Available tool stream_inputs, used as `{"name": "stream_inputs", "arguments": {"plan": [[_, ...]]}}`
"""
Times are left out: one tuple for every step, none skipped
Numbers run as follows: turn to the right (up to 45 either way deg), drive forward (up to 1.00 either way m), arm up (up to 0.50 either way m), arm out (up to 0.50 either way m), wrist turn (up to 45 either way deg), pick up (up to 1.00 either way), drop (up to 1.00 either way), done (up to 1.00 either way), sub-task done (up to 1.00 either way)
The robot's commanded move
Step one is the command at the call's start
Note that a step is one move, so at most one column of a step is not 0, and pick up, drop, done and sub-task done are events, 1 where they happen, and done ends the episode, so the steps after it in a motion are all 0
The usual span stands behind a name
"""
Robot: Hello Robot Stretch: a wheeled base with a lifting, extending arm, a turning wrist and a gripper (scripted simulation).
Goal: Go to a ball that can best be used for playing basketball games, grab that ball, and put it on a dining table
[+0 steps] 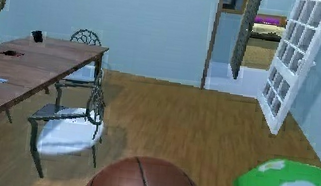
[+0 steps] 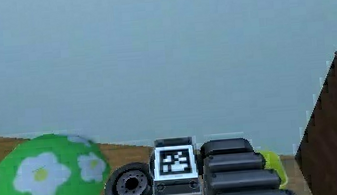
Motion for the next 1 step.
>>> {"name": "stream_inputs", "arguments": {"plan": [[0.0, 0.65, 0.0, 0.0, 0.0, 0.0, 0.0, 0.0, 0.0]]}}
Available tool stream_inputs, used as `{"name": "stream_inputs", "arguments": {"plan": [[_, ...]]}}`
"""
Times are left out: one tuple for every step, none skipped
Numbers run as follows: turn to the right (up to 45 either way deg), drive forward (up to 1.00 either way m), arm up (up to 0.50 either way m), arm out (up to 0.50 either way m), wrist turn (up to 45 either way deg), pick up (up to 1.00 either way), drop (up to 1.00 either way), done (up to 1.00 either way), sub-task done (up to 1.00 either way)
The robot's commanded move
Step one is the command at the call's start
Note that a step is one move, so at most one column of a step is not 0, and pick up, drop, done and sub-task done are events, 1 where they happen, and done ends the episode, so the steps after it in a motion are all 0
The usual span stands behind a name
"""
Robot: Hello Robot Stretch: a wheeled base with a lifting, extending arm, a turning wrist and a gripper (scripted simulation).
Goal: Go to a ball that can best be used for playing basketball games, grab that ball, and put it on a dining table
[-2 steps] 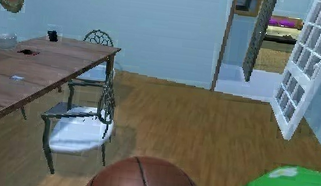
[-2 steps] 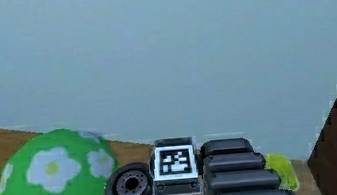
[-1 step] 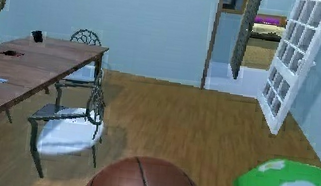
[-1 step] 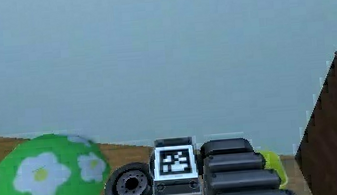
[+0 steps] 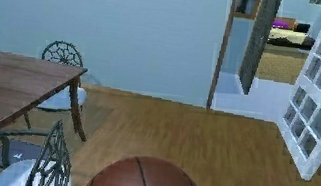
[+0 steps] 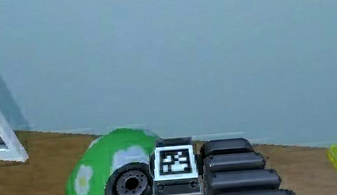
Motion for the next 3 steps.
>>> {"name": "stream_inputs", "arguments": {"plan": [[9.0, 0.0, 0.0, 0.0, 0.0, 0.0, 0.0, 0.0, 0.0], [0.0, 1.0, 0.0, 0.0, 0.0, 0.0, 0.0, 0.0, 0.0], [9.0, 0.0, 0.0, 0.0, 0.0, 0.0, 0.0, 0.0, 0.0]]}}
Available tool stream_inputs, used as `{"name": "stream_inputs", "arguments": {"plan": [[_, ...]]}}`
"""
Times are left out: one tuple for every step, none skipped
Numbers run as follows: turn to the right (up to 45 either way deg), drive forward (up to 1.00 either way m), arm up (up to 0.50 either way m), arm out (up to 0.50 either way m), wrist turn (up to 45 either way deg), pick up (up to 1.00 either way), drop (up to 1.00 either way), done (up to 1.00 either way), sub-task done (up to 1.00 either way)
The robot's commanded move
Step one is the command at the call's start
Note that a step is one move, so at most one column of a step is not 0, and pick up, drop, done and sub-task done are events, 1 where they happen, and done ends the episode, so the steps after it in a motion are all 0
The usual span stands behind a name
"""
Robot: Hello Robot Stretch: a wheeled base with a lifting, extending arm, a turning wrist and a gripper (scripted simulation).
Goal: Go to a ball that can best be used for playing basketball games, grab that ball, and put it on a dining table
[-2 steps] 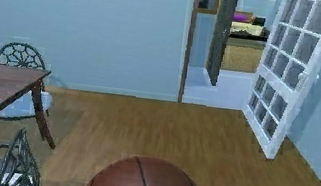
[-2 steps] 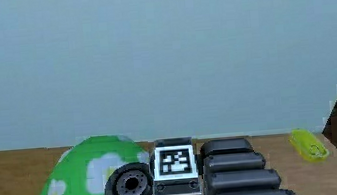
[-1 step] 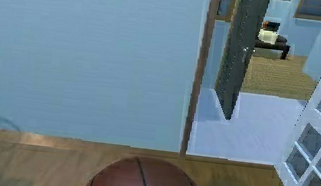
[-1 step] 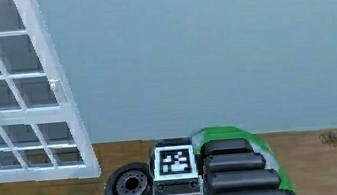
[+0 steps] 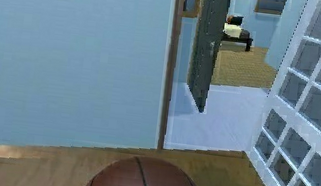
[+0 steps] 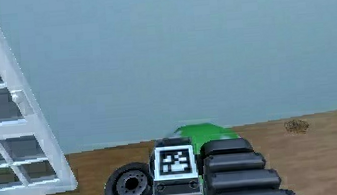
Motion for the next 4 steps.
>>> {"name": "stream_inputs", "arguments": {"plan": [[3.0, 0.0, 0.0, 0.0, 0.0, 0.0, 0.0, 0.0, 0.0], [0.0, 0.2, 0.0, 0.0, 0.0, 0.0, 0.0, 0.0, 0.0], [24.0, 0.0, 0.0, 0.0, 0.0, 0.0, 0.0, 0.0, 0.0], [0.0, 1.0, 0.0, 0.0, 0.0, 0.0, 0.0, 0.0, 0.0]]}}
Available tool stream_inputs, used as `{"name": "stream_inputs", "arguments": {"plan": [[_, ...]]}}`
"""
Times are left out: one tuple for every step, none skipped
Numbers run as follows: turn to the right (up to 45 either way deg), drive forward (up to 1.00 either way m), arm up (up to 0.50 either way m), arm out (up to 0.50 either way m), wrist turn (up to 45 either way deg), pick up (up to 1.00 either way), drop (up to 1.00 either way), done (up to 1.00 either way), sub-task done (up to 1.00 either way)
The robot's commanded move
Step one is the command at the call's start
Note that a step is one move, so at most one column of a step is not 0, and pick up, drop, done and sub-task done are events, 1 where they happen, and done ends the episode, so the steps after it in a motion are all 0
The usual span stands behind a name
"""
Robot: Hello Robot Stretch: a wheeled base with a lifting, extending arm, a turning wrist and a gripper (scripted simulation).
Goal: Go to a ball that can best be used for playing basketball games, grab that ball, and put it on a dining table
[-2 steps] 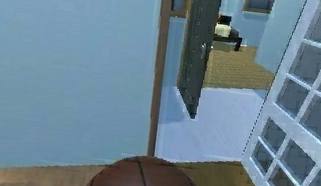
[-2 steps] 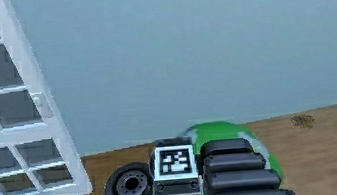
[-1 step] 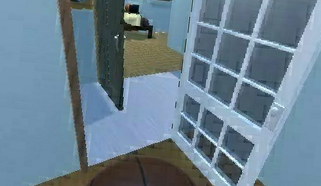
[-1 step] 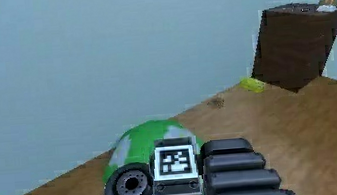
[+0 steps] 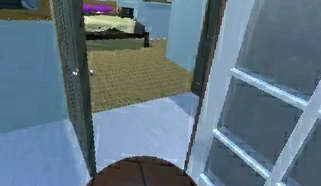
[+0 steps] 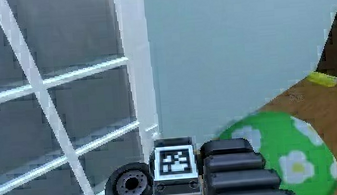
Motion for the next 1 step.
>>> {"name": "stream_inputs", "arguments": {"plan": [[0.0, 0.3, 0.0, 0.0, 0.0, 0.0, 0.0, 0.0, 0.0]]}}
